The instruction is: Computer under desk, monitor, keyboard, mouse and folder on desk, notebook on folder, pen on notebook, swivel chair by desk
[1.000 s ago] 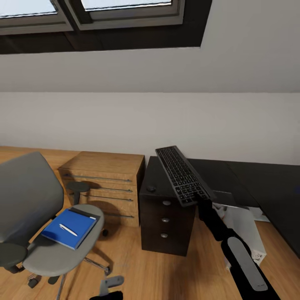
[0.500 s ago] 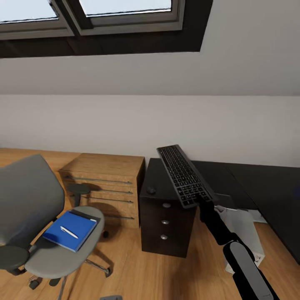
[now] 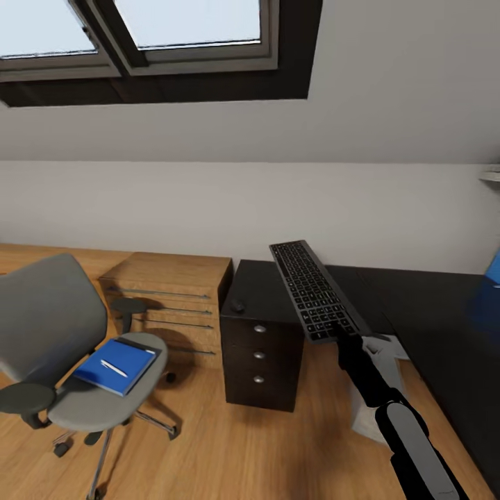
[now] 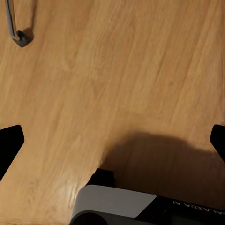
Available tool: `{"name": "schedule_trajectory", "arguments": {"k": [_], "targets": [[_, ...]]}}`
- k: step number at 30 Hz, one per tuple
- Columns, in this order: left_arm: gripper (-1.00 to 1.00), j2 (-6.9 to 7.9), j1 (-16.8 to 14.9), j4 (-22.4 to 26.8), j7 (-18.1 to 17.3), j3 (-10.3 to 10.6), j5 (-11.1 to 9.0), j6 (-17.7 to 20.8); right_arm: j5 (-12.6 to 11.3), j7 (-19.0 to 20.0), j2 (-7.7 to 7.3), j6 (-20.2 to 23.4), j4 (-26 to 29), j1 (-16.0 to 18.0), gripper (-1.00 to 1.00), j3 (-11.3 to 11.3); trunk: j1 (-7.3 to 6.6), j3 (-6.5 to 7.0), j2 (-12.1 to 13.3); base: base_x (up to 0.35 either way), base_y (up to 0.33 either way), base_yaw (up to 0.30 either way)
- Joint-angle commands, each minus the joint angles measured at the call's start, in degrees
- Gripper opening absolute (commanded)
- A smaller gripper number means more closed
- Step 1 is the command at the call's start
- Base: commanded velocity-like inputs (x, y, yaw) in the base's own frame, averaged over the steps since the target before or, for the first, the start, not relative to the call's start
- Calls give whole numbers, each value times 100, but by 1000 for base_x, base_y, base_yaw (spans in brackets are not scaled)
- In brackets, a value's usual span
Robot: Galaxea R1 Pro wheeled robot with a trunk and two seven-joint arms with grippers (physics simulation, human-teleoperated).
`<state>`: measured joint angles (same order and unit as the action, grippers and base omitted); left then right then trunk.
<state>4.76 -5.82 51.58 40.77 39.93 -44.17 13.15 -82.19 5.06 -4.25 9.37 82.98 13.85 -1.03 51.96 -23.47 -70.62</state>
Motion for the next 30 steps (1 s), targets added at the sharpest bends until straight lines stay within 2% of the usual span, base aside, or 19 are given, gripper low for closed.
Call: {"name": "schedule_trajectory", "arguments": {"k": [1,7,12,18,22,30], "targets": [[100,7,-6,11,45,24,-21,23,-51,9,-1,8,0,3,-100,-1,-26,12,37,-288,-237,0],[100,22,-6,4,45,13,-30,17,-51,-12,9,-48,7,3,-100,137,-157,120,278,-292,-214,0],[100,27,-6,-346,32,-13,-46,-25,-43,-57,10,-74,7,3,-100,167,-267,198,478,-331,-30,-52],[100,23,-6,-541,28,-20,-69,-427,-45,-91,11,-75,-10,3,-100,197,-399,269,719,-337,-3,-156],[100,13,-6,-667,27,-9,-73,-506,-50,-275,20,-77,-26,3,-100,211,-487,312,879,-97,0,-161],[100,24,-6,-701,34,-10,-60,-521,-98,-372,35,-76,-42,3,-100,212,-663,391,1200,-12,0,-84]]}}
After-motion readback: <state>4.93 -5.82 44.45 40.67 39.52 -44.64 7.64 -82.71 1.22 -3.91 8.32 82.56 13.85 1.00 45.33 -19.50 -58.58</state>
